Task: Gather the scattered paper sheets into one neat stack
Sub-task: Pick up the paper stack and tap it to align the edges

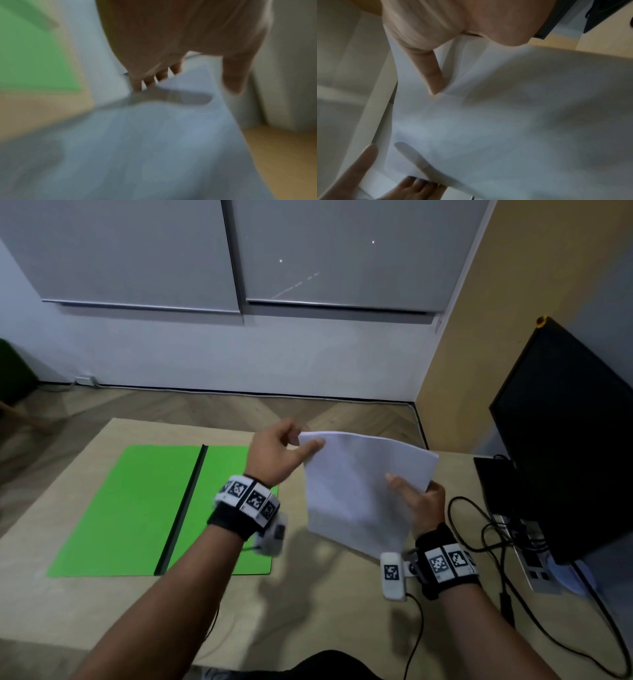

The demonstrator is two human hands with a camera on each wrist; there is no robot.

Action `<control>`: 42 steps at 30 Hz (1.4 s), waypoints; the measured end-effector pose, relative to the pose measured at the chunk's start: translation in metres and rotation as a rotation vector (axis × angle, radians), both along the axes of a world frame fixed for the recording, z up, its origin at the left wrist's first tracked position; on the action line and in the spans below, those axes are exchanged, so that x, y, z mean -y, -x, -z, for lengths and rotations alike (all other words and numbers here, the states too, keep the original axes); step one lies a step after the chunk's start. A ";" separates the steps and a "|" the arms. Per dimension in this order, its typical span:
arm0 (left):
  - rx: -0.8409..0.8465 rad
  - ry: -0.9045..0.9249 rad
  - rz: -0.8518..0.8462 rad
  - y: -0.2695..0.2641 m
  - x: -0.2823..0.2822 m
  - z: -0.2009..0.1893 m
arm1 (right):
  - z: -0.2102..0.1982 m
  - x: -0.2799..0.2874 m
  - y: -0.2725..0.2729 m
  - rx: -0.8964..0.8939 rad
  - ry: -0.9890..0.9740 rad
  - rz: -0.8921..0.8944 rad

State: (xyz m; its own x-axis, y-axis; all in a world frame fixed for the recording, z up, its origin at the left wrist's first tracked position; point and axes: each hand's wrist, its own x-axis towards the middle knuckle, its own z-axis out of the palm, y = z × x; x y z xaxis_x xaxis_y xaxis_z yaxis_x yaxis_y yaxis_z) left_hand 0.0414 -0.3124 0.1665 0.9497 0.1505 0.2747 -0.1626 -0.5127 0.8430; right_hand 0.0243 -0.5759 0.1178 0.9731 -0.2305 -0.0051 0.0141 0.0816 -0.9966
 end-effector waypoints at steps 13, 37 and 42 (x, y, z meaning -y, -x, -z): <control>0.101 0.754 -0.303 0.005 0.075 0.021 | 0.000 -0.014 0.008 0.119 -0.047 0.050; -0.098 0.584 -0.402 0.003 0.090 0.028 | 0.012 0.001 0.016 -0.080 -0.026 0.013; -0.076 0.553 -0.375 0.008 0.086 0.027 | 0.014 0.003 0.024 -0.087 -0.015 -0.032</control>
State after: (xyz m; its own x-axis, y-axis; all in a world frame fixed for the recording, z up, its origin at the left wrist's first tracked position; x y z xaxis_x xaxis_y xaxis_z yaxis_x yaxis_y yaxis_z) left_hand 0.0336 -0.3982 0.1396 0.8196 0.5730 -0.0031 0.0126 -0.0127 0.9998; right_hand -0.0001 -0.5787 0.1042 0.9756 -0.1987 -0.0936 -0.0757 0.0959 -0.9925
